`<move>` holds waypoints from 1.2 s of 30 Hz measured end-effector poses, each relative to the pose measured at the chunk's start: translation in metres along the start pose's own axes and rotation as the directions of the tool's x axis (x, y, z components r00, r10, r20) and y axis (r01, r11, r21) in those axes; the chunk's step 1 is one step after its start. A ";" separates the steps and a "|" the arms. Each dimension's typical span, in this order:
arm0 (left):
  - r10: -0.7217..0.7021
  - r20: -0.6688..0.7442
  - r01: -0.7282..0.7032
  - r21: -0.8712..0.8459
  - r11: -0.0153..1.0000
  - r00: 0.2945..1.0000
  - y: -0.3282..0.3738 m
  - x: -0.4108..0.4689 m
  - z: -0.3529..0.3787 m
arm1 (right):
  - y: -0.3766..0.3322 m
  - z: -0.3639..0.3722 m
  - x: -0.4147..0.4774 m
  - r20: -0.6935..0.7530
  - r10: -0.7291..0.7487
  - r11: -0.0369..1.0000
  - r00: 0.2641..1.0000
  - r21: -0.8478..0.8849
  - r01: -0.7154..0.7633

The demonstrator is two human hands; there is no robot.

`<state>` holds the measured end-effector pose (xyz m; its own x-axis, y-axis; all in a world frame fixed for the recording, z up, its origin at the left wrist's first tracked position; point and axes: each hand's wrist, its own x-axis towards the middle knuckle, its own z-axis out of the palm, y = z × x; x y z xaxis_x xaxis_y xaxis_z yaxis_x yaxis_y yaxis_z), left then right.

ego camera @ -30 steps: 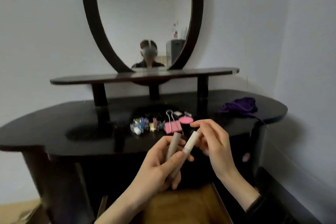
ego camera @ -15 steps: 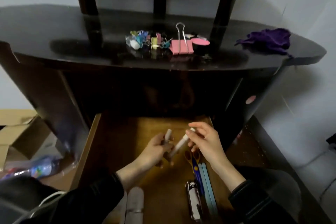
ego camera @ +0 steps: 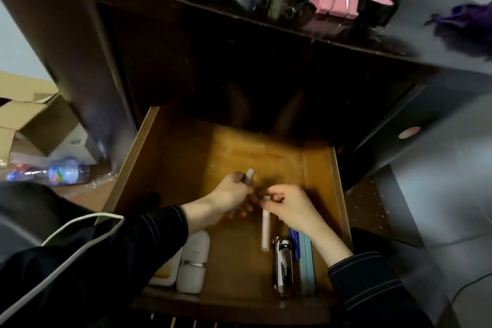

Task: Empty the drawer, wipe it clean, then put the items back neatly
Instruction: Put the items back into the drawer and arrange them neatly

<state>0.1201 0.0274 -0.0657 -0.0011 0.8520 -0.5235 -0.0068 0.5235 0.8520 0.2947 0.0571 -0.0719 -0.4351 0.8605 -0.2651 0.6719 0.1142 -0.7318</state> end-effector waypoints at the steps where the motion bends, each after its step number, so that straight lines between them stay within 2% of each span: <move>1: 0.003 0.001 -0.003 0.004 1.000 1.000 -0.001 0.000 0.001 | 0.002 0.001 0.000 0.011 0.011 0.999 1.000 -0.037 -0.010; 6: 0.013 0.007 -0.014 0.042 0.999 1.000 -0.002 -0.002 0.002 | 0.011 0.006 0.002 0.021 0.054 0.927 0.998 -0.373 -0.042; 11: 0.016 0.005 -0.017 0.046 0.999 1.000 -0.004 -0.002 0.004 | 0.012 0.006 0.003 0.033 0.121 0.856 0.992 -0.510 -0.088; 36: 0.020 0.008 -0.020 0.063 0.998 1.000 0.001 -0.009 0.005 | 0.013 0.006 -0.011 0.358 0.129 0.835 0.925 -0.542 0.094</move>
<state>0.1254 0.0197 -0.0602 0.0068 0.8623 -0.5064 0.0565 0.5053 0.8611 0.3050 0.0467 -0.0822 -0.5308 0.6323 -0.5643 0.8451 0.4454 -0.2958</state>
